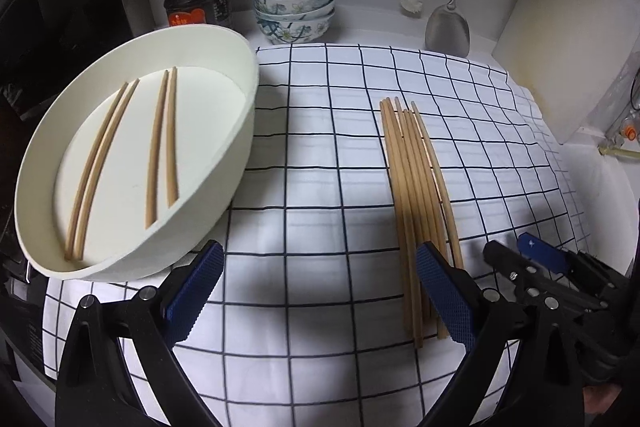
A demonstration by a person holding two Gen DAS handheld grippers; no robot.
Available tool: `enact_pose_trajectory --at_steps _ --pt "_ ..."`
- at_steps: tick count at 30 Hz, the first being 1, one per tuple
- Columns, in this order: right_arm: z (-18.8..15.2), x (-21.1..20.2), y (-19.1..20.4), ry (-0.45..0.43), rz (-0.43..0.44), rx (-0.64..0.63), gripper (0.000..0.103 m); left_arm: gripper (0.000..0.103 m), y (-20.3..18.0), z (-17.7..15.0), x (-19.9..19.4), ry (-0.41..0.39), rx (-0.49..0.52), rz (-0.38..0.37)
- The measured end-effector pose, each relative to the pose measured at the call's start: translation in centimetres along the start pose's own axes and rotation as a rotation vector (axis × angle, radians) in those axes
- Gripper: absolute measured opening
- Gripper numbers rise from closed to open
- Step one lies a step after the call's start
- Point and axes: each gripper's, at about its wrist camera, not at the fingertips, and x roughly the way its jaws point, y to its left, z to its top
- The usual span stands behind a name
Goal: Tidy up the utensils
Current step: 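Lower both grippers over the remaining wooden chopsticks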
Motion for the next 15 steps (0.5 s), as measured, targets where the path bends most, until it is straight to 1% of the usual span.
enact_pose_trajectory --at_steps 4,9,15 --pt "0.2 1.3 -0.3 0.006 0.002 -0.010 0.049 0.095 -0.6 0.0 1.2 -0.008 0.013 0.012" --pt "0.4 2.4 0.0 0.007 0.005 -0.030 0.049 0.095 -0.5 0.1 2.4 -0.003 0.012 0.029" --pt "0.4 3.3 0.5 -0.014 -0.025 -0.075 0.049 0.095 -0.7 -0.1 3.1 0.002 0.021 0.032"
